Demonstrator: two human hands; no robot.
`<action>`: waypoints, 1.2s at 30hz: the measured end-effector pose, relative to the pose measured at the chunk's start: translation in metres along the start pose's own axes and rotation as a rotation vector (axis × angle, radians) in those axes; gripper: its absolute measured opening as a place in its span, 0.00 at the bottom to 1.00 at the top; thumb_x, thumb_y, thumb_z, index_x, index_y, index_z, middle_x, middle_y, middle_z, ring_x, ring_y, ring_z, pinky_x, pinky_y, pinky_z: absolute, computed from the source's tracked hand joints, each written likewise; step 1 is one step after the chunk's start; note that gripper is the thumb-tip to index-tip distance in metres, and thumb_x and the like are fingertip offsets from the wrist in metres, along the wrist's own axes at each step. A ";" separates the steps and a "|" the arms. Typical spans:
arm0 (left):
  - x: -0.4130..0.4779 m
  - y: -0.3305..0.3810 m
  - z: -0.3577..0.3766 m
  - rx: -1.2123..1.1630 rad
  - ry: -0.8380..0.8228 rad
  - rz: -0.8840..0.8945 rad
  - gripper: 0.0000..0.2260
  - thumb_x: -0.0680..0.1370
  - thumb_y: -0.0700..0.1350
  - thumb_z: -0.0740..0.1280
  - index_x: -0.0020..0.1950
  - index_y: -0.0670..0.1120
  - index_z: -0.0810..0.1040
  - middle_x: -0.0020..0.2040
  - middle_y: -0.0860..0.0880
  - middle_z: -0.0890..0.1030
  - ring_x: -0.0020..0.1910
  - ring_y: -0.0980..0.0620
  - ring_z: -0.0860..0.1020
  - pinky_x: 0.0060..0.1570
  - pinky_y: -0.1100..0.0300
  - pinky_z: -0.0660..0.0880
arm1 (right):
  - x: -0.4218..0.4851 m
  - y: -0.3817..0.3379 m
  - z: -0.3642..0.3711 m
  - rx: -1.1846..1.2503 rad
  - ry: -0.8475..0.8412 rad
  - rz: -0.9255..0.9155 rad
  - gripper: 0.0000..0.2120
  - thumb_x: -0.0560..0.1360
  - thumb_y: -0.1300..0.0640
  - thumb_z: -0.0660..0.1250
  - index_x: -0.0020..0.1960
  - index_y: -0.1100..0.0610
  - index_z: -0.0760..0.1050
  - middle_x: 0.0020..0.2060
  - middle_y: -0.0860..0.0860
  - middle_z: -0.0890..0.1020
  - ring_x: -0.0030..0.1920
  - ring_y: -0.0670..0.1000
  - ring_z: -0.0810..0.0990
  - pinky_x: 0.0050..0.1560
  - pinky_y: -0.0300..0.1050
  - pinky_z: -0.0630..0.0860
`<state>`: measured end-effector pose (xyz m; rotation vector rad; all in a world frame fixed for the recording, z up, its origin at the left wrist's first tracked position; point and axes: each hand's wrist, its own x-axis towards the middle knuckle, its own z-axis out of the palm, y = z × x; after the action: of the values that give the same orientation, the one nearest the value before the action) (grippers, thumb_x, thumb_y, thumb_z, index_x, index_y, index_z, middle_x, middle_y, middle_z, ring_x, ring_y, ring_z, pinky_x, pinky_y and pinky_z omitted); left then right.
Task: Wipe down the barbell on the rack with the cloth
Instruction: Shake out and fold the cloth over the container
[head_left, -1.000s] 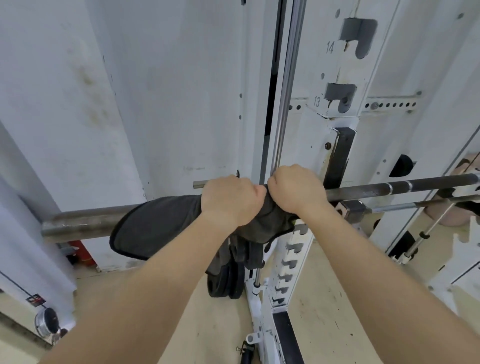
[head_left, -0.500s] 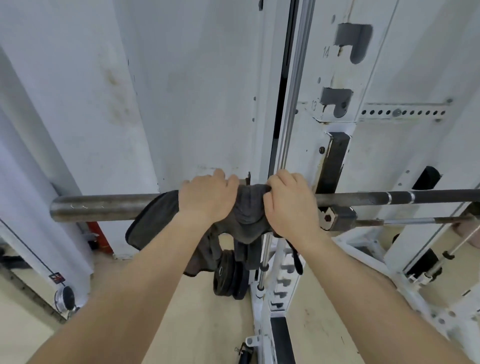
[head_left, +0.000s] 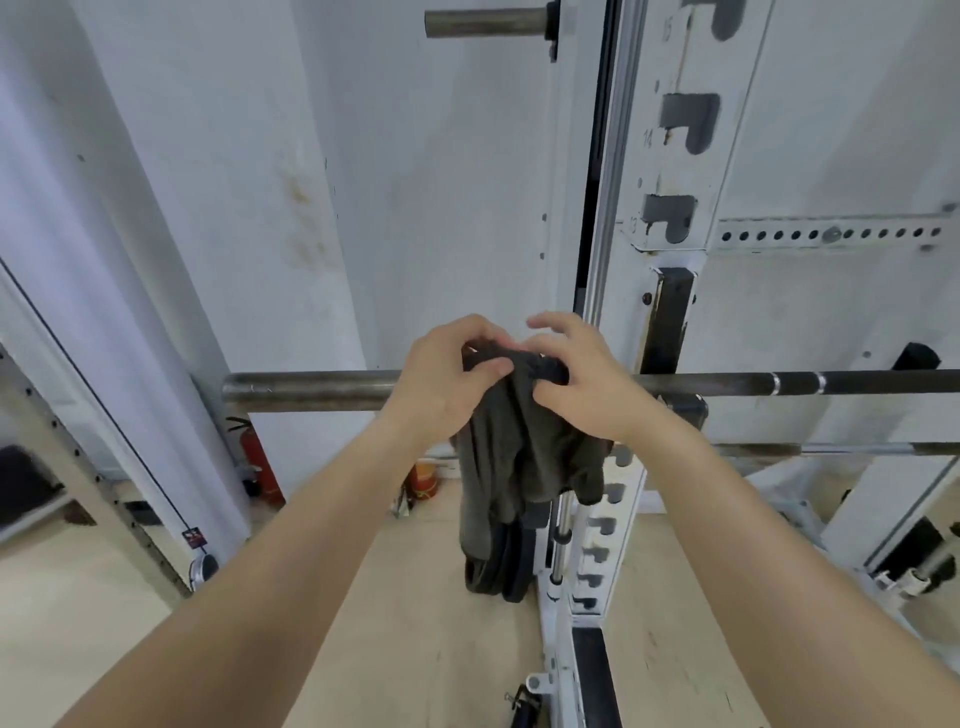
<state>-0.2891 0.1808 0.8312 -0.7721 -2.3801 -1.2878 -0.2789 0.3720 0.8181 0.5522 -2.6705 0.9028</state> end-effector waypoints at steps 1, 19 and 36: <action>-0.008 0.007 -0.009 -0.040 -0.012 0.001 0.09 0.74 0.38 0.71 0.46 0.53 0.82 0.43 0.57 0.83 0.45 0.57 0.80 0.47 0.66 0.74 | -0.004 -0.007 -0.002 0.043 -0.016 -0.003 0.15 0.73 0.59 0.68 0.59 0.50 0.79 0.68 0.49 0.71 0.68 0.50 0.68 0.71 0.51 0.65; -0.286 -0.041 -0.094 -0.191 -0.354 -0.396 0.18 0.84 0.53 0.57 0.48 0.40 0.75 0.44 0.49 0.78 0.44 0.53 0.76 0.49 0.57 0.71 | -0.126 -0.201 0.063 0.513 0.298 0.439 0.09 0.69 0.59 0.62 0.33 0.50 0.64 0.34 0.48 0.67 0.38 0.51 0.66 0.40 0.49 0.62; -0.323 -0.002 -0.105 -0.214 -0.026 -0.324 0.07 0.80 0.46 0.67 0.57 0.53 0.79 0.43 0.57 0.80 0.43 0.69 0.76 0.45 0.75 0.69 | -0.222 -0.209 0.085 0.427 -0.061 0.434 0.09 0.78 0.61 0.68 0.50 0.52 0.86 0.46 0.50 0.87 0.48 0.45 0.84 0.53 0.43 0.80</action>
<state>-0.0286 -0.0069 0.7201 -0.4707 -2.4899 -1.6912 -0.0012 0.2253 0.7810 0.0706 -2.7050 1.6205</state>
